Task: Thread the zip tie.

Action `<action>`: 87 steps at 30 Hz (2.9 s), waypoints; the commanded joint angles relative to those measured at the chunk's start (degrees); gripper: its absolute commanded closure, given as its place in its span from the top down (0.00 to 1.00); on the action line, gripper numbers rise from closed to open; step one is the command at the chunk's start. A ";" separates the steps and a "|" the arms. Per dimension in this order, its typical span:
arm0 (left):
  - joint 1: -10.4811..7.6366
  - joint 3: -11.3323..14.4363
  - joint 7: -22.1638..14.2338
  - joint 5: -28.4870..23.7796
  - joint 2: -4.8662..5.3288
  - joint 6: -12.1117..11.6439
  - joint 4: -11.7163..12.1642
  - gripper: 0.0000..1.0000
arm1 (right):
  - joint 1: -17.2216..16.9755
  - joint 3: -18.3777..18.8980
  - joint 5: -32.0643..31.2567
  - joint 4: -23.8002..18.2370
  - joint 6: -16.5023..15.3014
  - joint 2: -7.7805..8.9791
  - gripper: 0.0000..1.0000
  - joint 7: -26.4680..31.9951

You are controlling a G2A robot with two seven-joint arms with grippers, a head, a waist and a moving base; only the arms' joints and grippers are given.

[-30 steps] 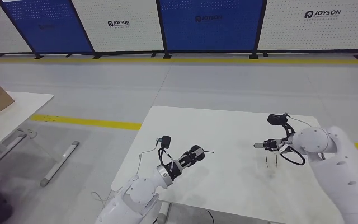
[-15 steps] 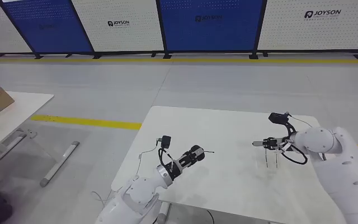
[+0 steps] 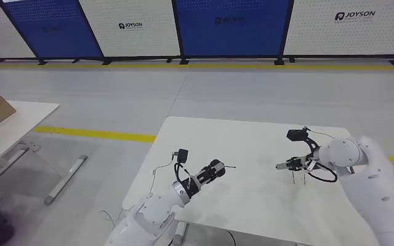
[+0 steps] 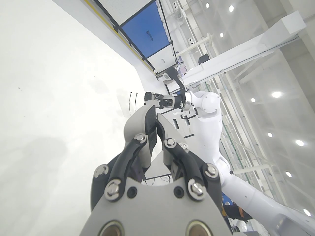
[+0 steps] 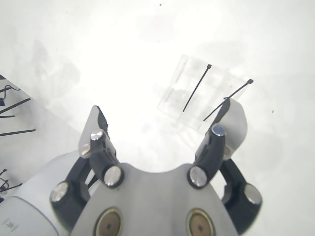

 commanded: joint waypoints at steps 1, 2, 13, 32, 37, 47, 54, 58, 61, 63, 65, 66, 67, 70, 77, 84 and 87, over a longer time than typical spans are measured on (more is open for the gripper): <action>0.00 0.00 0.00 0.00 0.00 0.00 0.00 0.00 | 0.24 -0.58 -0.83 -0.63 3.39 -0.14 1.00 0.53; 0.00 0.00 0.00 0.00 0.00 0.00 0.00 0.00 | 0.44 -0.78 -1.46 -0.63 4.81 -0.18 1.00 0.62; 0.00 0.00 0.00 0.00 0.00 0.00 0.00 0.00 | 2.35 -3.66 -4.63 2.44 12.67 -1.13 0.34 1.00; 0.00 0.00 0.00 0.00 0.00 0.00 0.00 0.00 | 6.43 -8.52 -5.01 12.08 15.94 -3.72 0.25 0.13; 0.00 0.00 0.00 0.00 0.00 0.00 0.00 0.00 | 8.51 -10.73 -5.13 15.56 16.72 -5.11 0.26 -0.57; 0.00 0.00 0.00 0.00 0.00 0.00 0.00 0.00 | 12.00 -15.29 -5.48 22.28 17.33 -8.25 0.26 -1.20; 0.00 0.00 0.00 0.00 0.00 0.00 0.00 0.00 | 13.97 -17.58 -4.76 27.99 16.43 -10.55 0.22 -2.25; 0.00 0.00 0.00 0.00 0.00 0.00 0.00 0.00 | 14.92 -18.53 -4.74 30.63 16.09 -11.65 0.20 -2.67; 0.00 0.00 0.00 0.00 0.00 0.00 0.00 0.00 | 15.59 -19.45 -5.43 32.28 16.53 -12.49 0.10 -2.82; 0.00 0.00 0.00 0.00 0.00 0.00 0.00 0.00 | 15.94 -19.83 -5.50 33.13 16.45 -12.97 0.00 -2.87; 0.00 0.00 0.00 0.00 0.00 0.00 0.00 0.00 | 16.36 -20.08 -5.46 34.17 16.31 -13.46 0.00 -3.06; 0.00 0.00 0.00 0.00 0.00 0.00 0.00 0.00 | 16.55 -20.12 -5.41 34.58 16.15 -13.63 0.00 -3.18; 0.00 0.00 0.00 0.00 0.00 0.00 0.00 0.00 | 16.71 -20.12 -5.35 34.96 15.98 -13.77 0.00 -3.35; 0.00 0.00 0.00 0.00 0.00 0.00 0.00 0.00 | 16.96 -19.93 -5.26 35.52 15.14 -14.01 0.00 -4.08; 0.00 0.00 0.00 0.00 0.00 0.00 0.00 0.00 | 15.71 -18.19 -5.81 32.30 11.85 -12.78 0.00 -3.68; 0.00 0.00 0.00 0.00 0.00 0.00 0.00 0.00 | 9.99 -12.78 -9.19 20.06 14.83 -8.68 0.00 -3.29; 0.00 0.00 0.00 0.00 0.00 0.00 0.00 0.00 | 5.46 -7.75 -10.80 12.30 15.96 -5.92 0.00 -3.27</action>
